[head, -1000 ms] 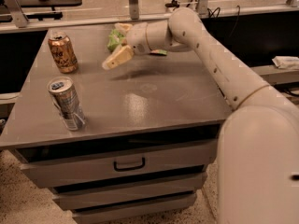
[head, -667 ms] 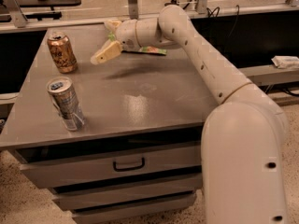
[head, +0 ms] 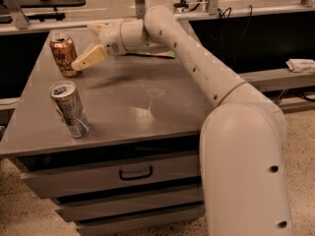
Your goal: Knock orange can over
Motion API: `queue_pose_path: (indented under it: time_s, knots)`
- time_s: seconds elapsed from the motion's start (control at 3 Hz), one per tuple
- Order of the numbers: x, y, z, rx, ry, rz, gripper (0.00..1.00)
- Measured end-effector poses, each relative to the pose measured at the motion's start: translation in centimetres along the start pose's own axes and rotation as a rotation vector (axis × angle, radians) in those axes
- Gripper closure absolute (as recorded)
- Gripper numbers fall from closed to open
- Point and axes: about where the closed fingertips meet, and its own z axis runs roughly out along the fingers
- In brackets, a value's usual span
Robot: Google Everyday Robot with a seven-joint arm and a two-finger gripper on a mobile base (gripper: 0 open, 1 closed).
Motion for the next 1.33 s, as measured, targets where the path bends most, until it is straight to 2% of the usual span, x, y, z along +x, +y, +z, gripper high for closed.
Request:
queue_pose_path:
  time_s: [0.33,0.67,1.0,1.33]
  knots:
    - [-0.2,1.8,3.0,-0.048,-0.014,0.022,0.00]
    - [-0.8,3.2,5.1,-0.090,-0.041,0.029,0.15]
    - [-1.3,4.2,6.4,-0.124,-0.060,0.041,0.38]
    - [-1.0,4.5,6.4,-0.120,-0.057,0.059,0.62]
